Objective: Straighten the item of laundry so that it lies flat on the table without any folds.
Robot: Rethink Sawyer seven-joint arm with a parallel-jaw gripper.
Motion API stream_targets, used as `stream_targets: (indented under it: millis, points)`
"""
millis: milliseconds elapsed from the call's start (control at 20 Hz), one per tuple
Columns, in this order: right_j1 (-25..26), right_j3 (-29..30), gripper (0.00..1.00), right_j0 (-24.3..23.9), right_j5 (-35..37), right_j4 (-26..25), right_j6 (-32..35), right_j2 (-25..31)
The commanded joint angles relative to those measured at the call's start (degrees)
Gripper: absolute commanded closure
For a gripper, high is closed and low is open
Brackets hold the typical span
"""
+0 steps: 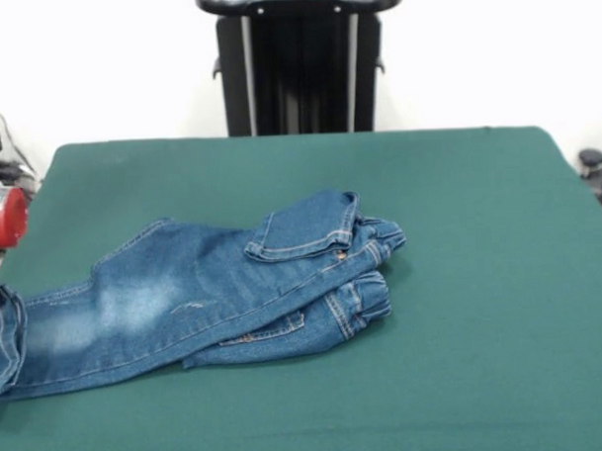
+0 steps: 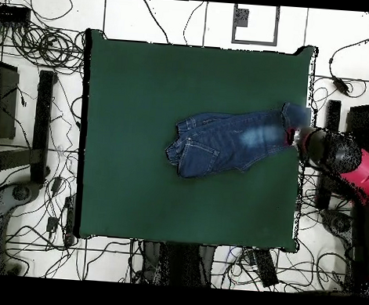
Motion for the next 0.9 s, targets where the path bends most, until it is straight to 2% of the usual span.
stream_targets:
  millis: [50, 450, 900]
  points:
    - [2.3, -0.2, 1.00, 0.9, 5.8, -2.5, -9.2, 6.5]
    - [2.6, -1.5, 1.00, 0.4, 7.5, -2.9, -10.2, 6.9]
    - [1.6, -0.5, 1.00, 0.2, 7.1, -3.0, -9.4, 6.7]
